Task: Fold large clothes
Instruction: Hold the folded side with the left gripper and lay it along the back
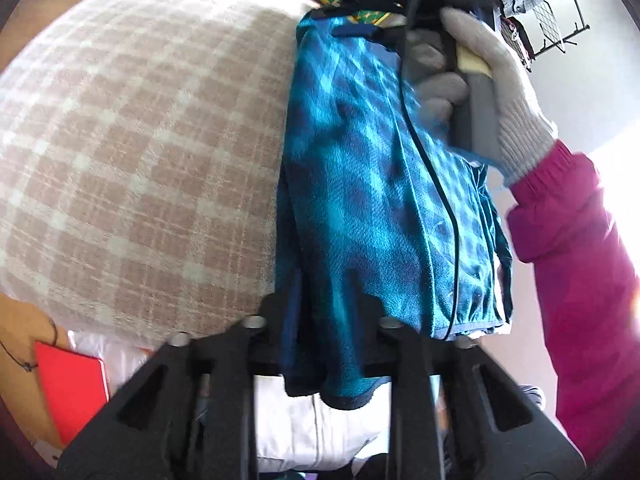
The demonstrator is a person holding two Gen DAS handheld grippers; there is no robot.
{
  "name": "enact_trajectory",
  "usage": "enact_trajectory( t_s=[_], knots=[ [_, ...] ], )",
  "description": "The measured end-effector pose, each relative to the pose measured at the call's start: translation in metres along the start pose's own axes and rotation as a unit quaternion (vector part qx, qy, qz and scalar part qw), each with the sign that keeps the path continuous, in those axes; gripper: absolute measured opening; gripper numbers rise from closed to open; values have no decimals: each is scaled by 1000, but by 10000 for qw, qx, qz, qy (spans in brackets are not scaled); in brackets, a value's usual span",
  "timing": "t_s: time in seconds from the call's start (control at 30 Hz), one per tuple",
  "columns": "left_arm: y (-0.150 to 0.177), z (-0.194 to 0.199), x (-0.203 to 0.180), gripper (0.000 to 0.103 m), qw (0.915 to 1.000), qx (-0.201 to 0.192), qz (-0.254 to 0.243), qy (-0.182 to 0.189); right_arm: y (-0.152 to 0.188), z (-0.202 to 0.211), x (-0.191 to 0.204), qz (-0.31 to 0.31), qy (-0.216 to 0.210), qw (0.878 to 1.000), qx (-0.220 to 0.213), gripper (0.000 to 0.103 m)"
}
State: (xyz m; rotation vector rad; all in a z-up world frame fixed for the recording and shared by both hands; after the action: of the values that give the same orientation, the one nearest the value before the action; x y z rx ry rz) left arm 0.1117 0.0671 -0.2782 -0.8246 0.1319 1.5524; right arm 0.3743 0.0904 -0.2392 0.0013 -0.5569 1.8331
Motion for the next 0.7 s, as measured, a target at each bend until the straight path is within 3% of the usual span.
enact_trajectory(
  t_s=[0.07,0.27,0.33,0.4,0.57,0.7],
  knots=[
    [0,0,2,55,10000,-22,25,-39,9,28,-7,150,3,9997,-186,33],
    [13,-15,10,54,9981,408,382,269,80,83,-33,529,4,9981,-299,31],
    [14,-19,7,50,9983,362,358,271,98,80,-39,591,74,9979,-238,30],
    [17,-23,0,11,9974,501,328,391,110,69,-44,578,129,9981,-152,29],
    [12,-12,-24,8,9982,267,68,536,123,35,-54,364,270,9989,144,28],
    [6,-10,-42,7,9983,79,-172,558,124,24,-59,329,365,9987,130,28]
  ],
)
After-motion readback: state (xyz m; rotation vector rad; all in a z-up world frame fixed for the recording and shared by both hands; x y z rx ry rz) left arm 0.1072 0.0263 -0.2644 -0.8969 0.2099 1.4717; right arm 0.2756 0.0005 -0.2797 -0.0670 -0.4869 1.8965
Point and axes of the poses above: each gripper's, at about its wrist camera, not at the fingertips, and z roughly against the way its jaws point, x to its left, y to its underside, the point moved 7 cm from there along -z, roughly the way its jaws point, and after that the axes turned 4 degrees about -z, right-handed, at the moved point
